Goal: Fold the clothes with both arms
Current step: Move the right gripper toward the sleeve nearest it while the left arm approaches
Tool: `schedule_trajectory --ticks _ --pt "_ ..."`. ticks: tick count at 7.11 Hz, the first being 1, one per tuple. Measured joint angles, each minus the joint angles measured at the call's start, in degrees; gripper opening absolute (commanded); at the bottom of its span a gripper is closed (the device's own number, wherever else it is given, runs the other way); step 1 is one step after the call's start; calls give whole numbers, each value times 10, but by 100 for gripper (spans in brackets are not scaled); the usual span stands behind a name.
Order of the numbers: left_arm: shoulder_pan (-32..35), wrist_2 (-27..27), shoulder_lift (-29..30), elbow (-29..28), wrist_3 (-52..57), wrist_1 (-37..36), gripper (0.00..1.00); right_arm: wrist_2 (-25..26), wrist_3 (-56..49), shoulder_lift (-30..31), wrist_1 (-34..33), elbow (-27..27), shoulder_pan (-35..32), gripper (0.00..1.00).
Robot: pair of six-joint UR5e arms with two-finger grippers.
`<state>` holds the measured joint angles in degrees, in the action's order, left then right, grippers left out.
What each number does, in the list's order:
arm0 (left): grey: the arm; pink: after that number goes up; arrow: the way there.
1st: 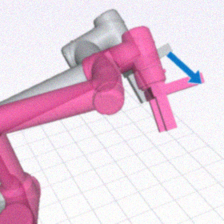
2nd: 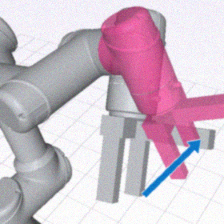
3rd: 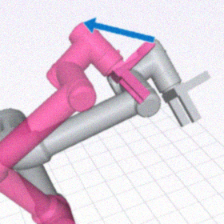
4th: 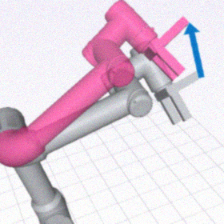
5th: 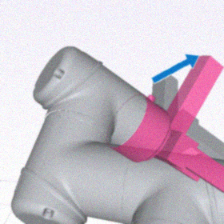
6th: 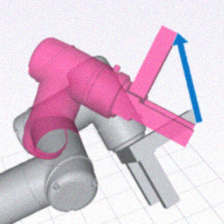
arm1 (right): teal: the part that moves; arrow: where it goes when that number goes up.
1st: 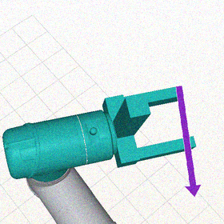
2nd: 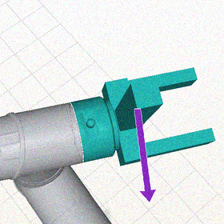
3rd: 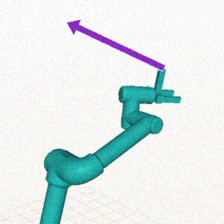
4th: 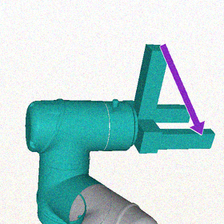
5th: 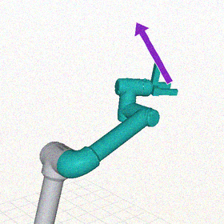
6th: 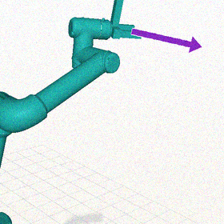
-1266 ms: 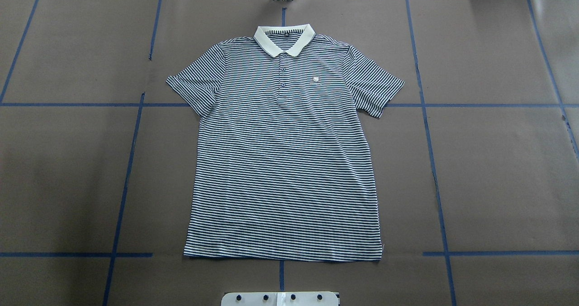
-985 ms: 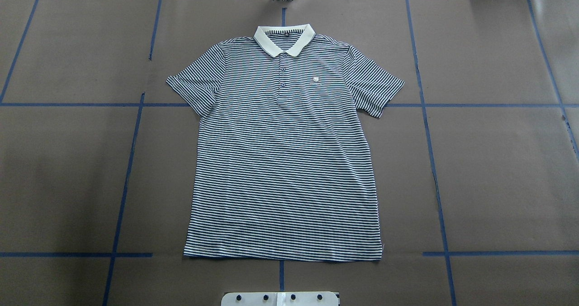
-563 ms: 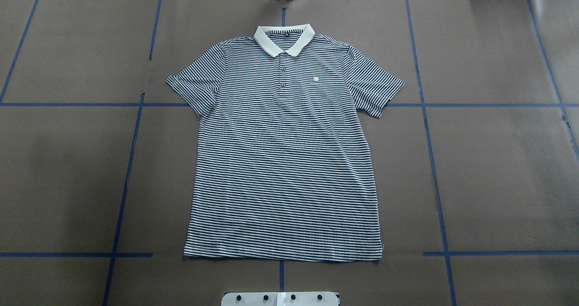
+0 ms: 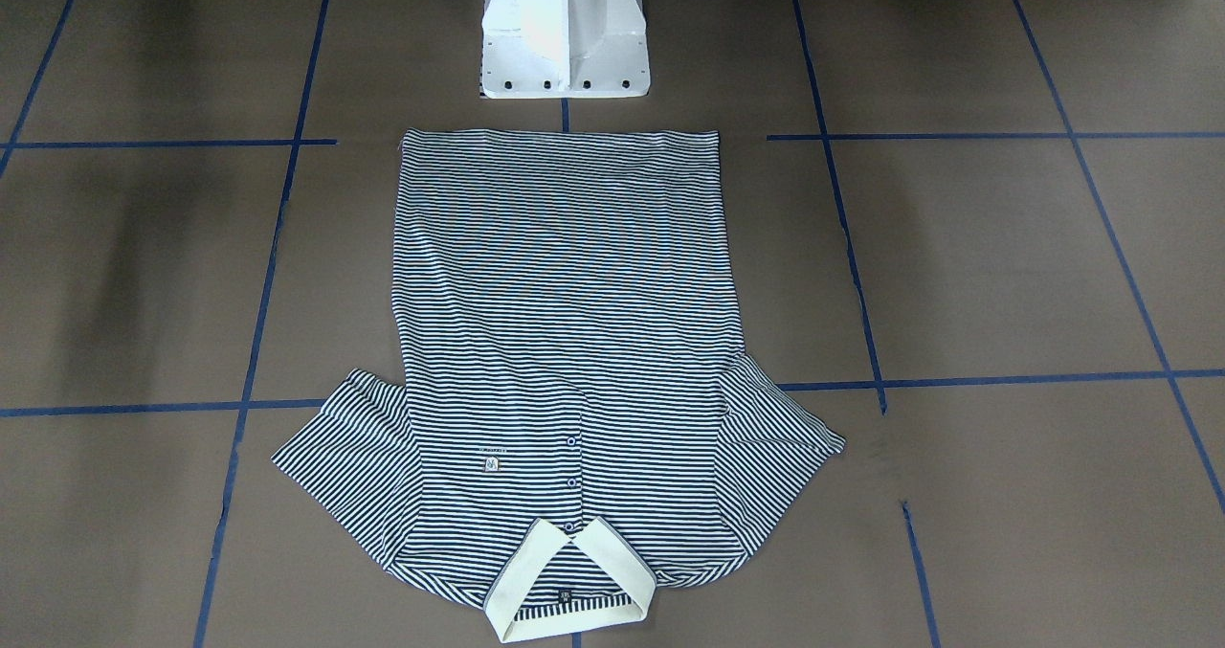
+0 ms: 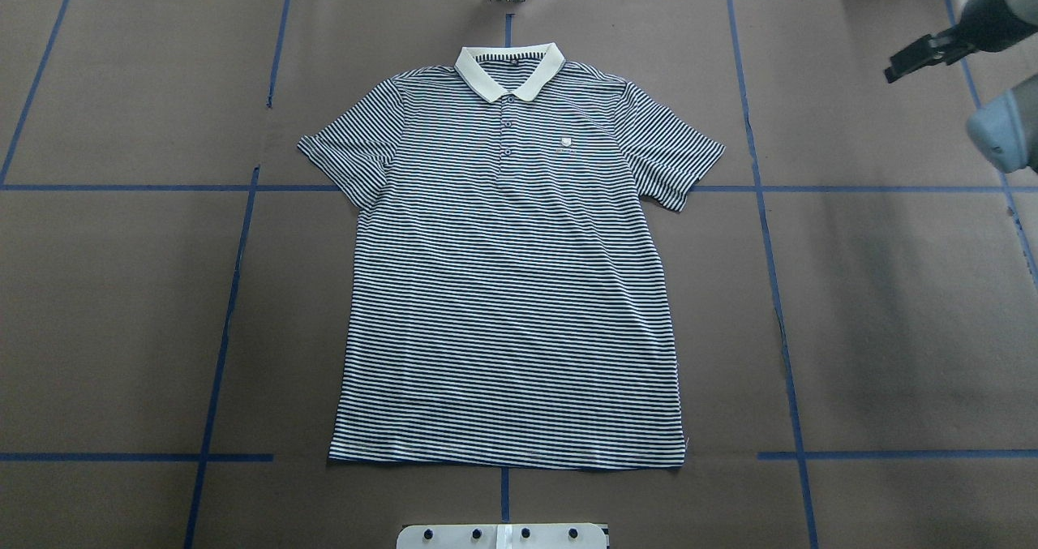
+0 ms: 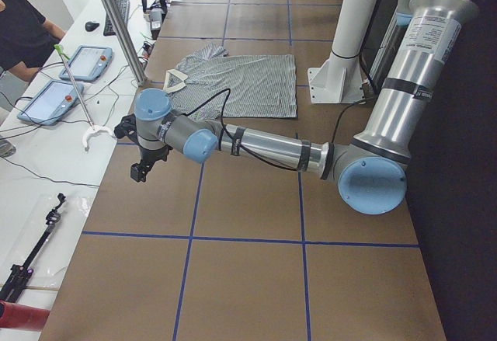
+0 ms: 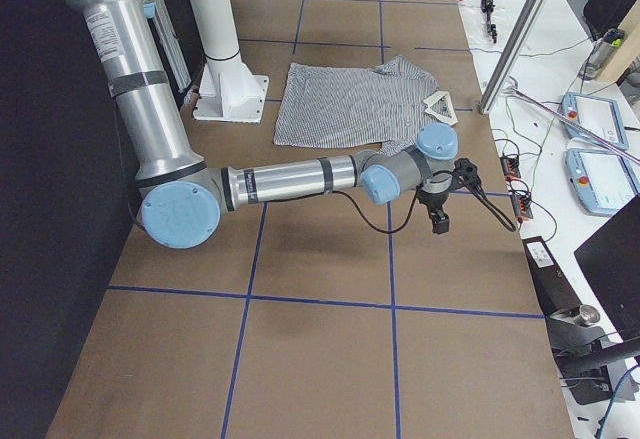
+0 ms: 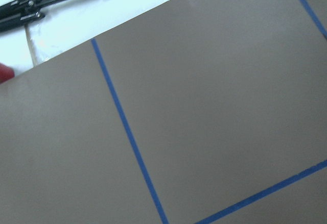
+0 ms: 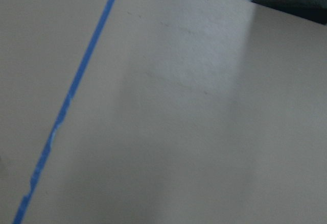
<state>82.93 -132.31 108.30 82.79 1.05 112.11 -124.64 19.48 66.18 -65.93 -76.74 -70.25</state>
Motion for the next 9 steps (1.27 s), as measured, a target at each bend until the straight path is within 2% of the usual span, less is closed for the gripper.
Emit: schedule_trajectory --ticks 2,4,6,7,9 --pt "-38 2 5 -4 -86 62 100 23 116 -49 57 45 57 100" --pt "-91 5 28 -7 -203 79 100 42 213 -66 103 61 110 100" --pt "-139 43 55 -7 -327 81 100 64 275 -75 112 69 146 100" --pt "-155 67 61 -5 -354 82 100 77 288 -77 113 76 161 99" --pt "-164 82 63 2 -368 83 100 102 296 -83 112 88 183 97"
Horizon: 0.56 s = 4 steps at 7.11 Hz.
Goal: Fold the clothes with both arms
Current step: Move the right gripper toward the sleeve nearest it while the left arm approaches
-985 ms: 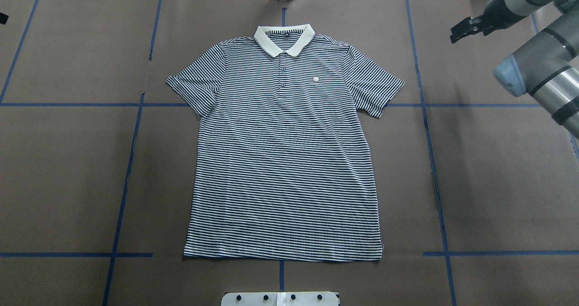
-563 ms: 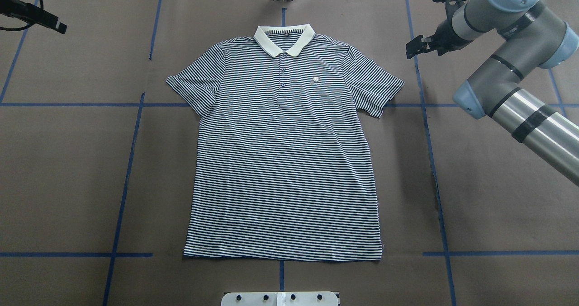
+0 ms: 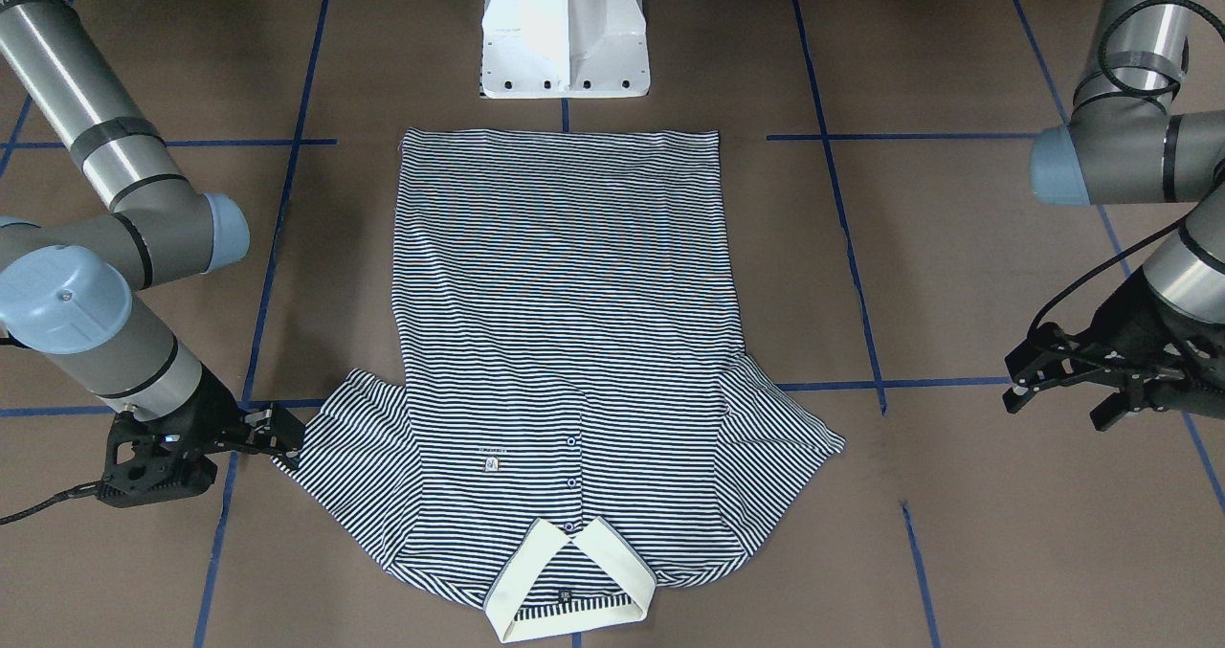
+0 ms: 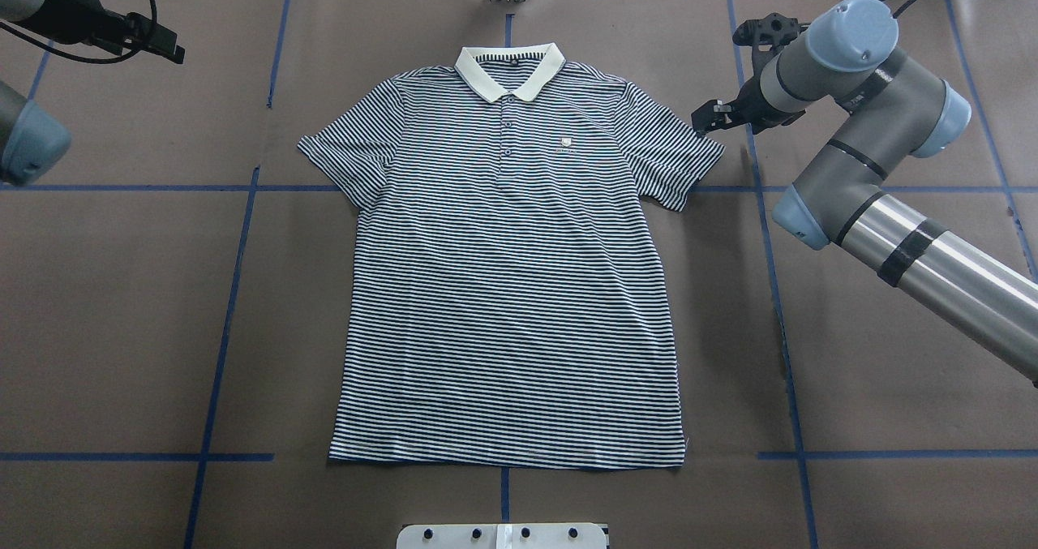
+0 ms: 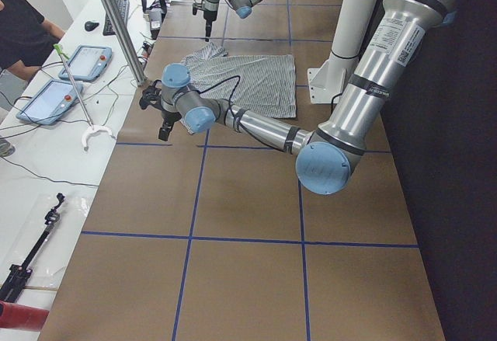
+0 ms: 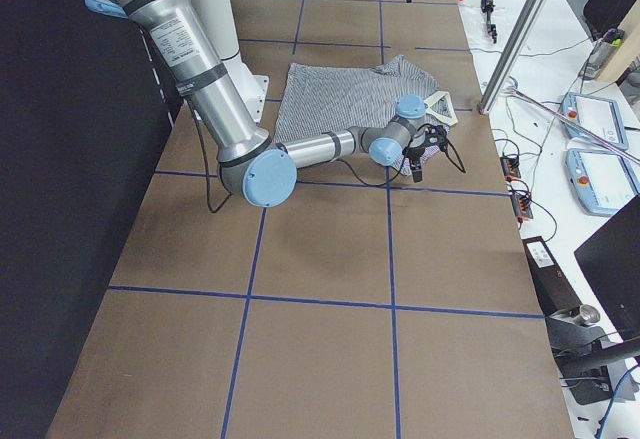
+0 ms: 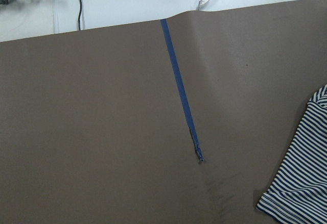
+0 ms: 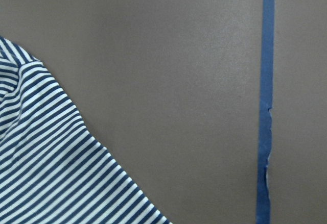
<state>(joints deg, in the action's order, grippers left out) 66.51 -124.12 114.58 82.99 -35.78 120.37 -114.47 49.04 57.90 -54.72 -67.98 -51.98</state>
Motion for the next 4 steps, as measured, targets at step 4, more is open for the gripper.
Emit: schedule_trajectory --ticks 4 --pt "-1 2 -1 10 -2 0 100 5 2 -5 -1 4 12 88"
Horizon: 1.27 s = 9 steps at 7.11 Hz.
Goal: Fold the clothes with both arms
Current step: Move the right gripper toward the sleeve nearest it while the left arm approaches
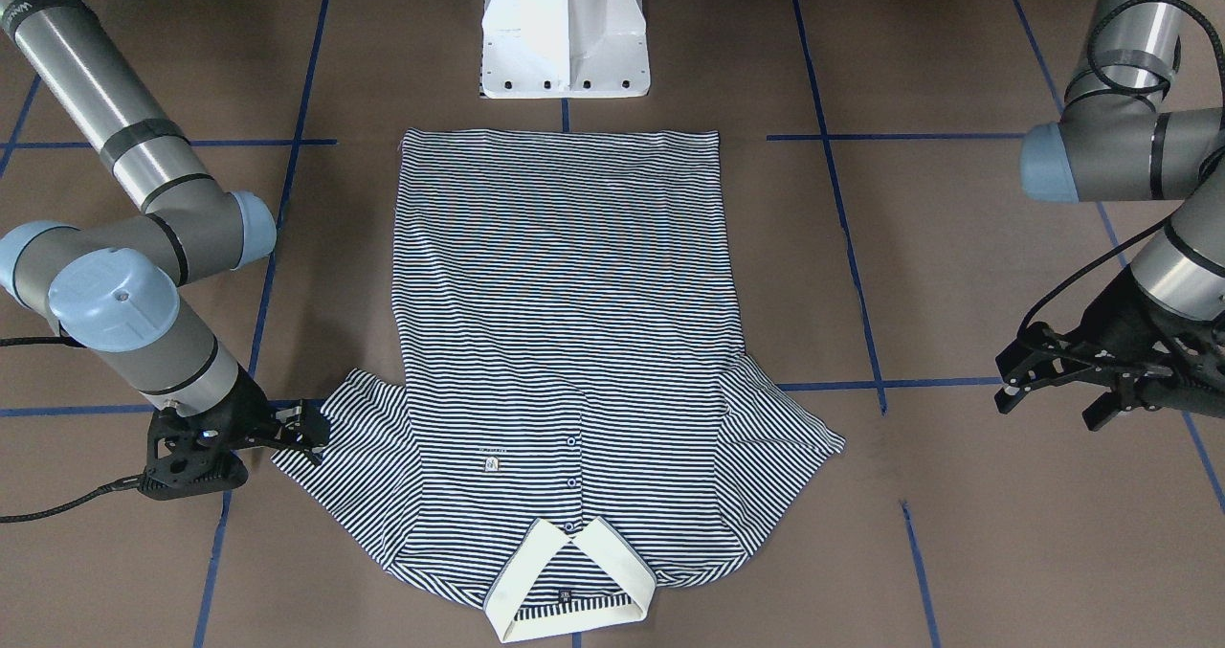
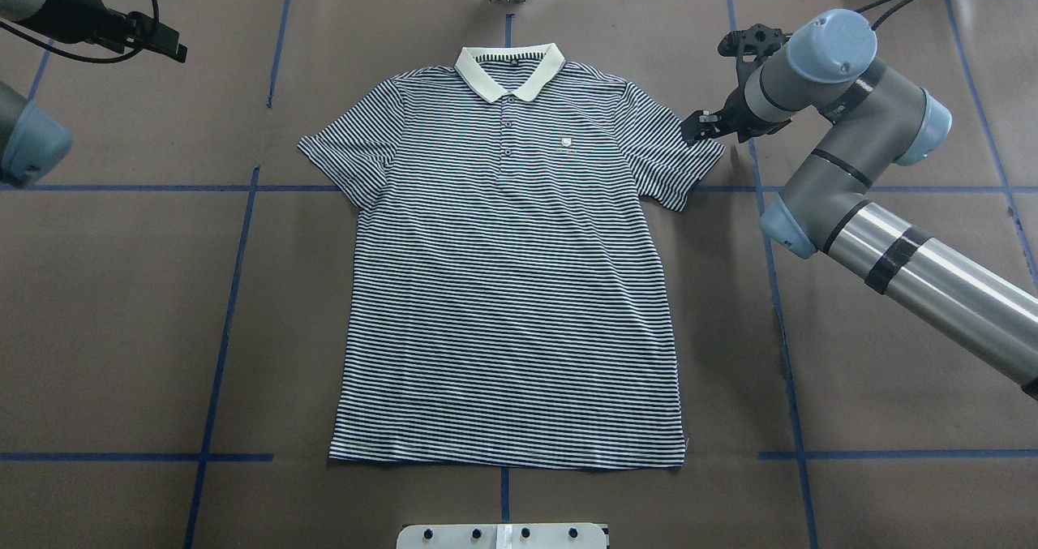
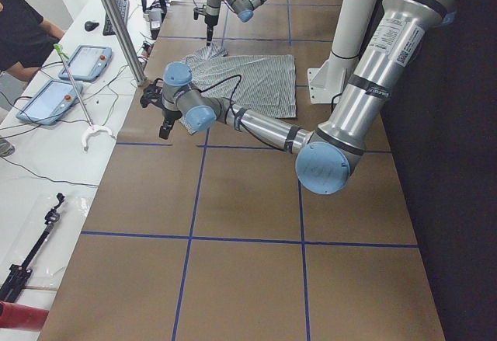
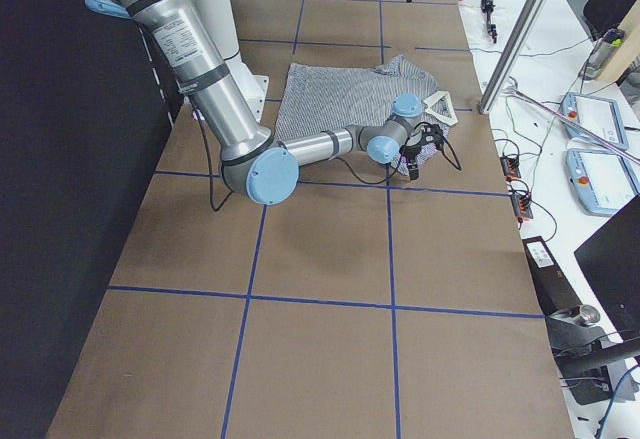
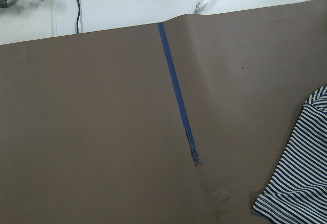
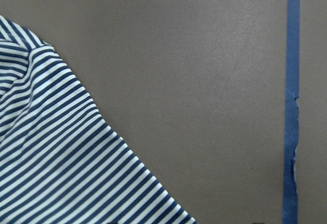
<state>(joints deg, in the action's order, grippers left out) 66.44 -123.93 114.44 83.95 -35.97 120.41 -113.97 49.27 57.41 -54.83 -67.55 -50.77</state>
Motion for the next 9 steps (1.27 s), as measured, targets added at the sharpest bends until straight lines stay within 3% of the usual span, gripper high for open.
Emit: schedule_trajectory --ticks 2,3,4,5,9 --pt "0 0 0 2 -1 0 100 0 -3 2 0 1 3 83" --pt "0 0 0 3 -1 0 100 0 -5 3 0 3 4 65" --pt "0 0 1 4 -1 0 100 -1 -7 4 -1 5 4 27" --pt "0 -1 1 5 -1 0 100 -1 -7 4 -1 6 4 3" --pt "0 -2 1 7 -1 -1 99 -4 -6 0 -11 5 2 0"
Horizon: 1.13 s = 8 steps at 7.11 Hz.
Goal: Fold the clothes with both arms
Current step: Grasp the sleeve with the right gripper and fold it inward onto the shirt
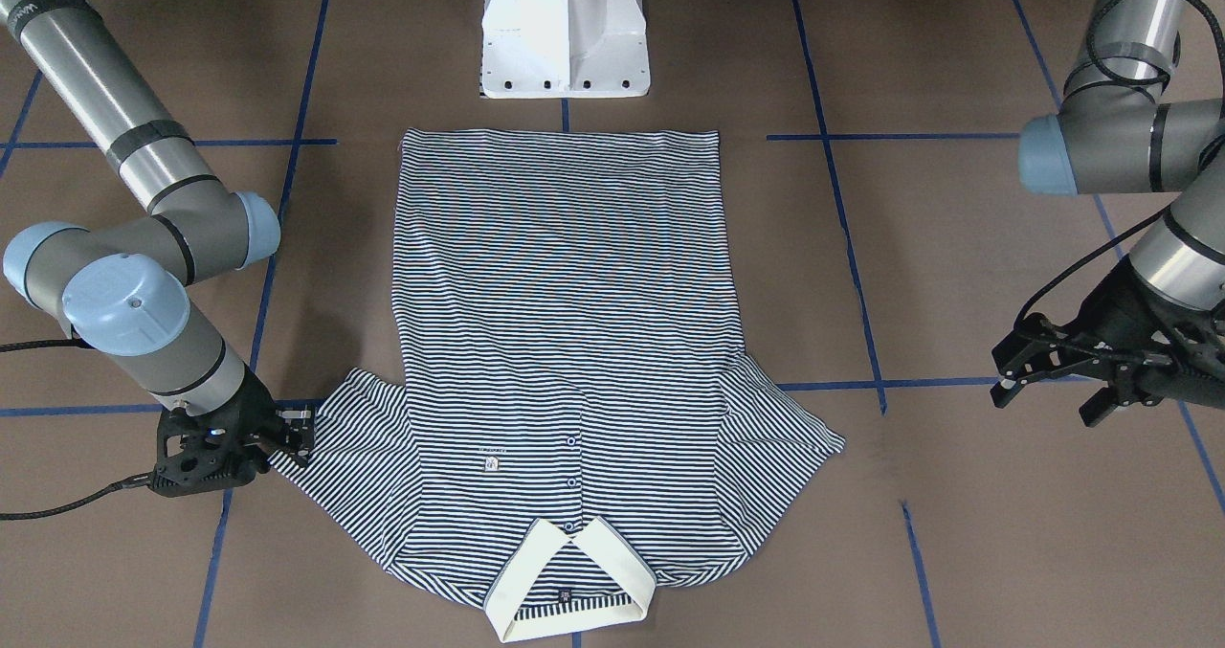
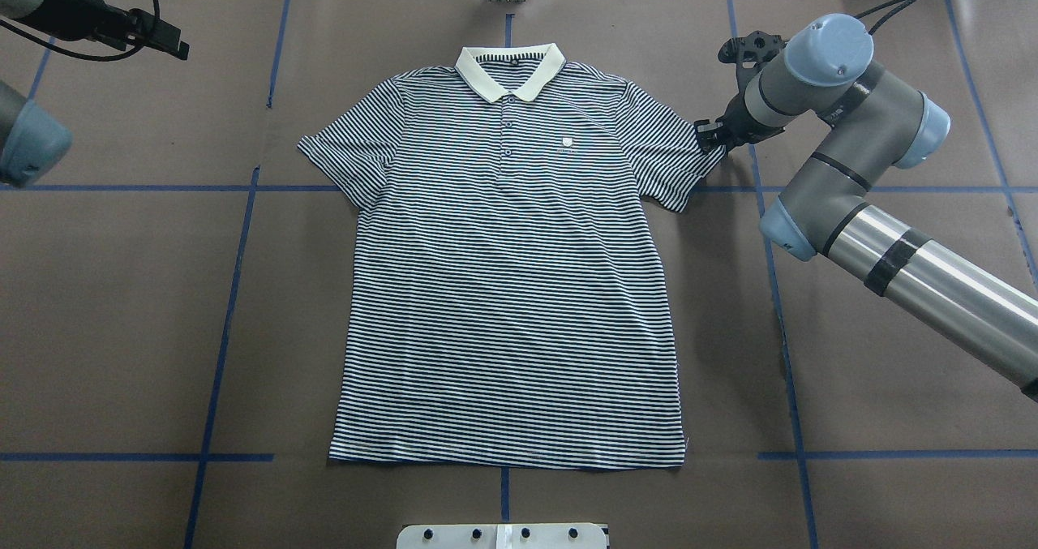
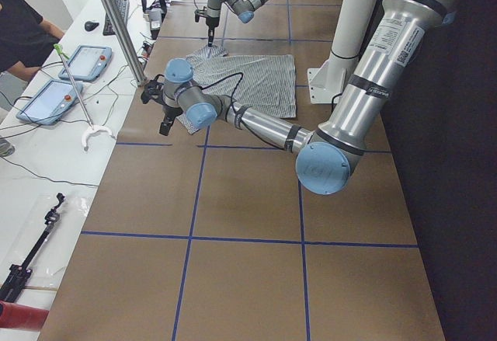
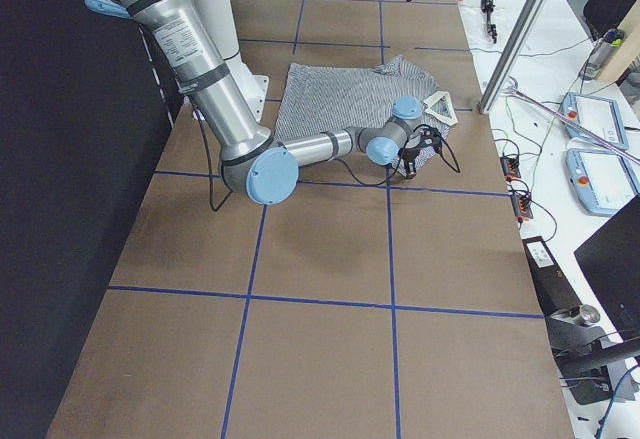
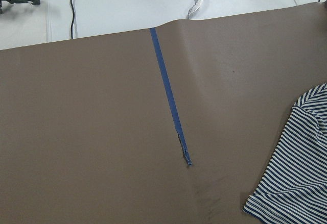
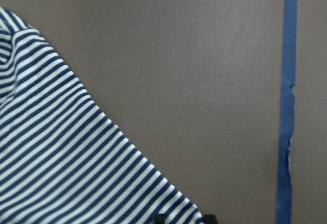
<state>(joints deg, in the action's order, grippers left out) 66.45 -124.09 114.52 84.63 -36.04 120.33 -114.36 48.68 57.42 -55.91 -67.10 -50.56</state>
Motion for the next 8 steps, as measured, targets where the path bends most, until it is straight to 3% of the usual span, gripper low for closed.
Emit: schedule_trajectory --ticks 3,6,8 --pt "0 0 2 1 0 0 99 -2 6 -1 2 -13 1 0" --pt "0 0 0 4 0 0 99 -48 6 -6 1 -59 1 0" --pt "0 0 -1 4 1 0 99 -62 16 -52 -1 -59 9 0"
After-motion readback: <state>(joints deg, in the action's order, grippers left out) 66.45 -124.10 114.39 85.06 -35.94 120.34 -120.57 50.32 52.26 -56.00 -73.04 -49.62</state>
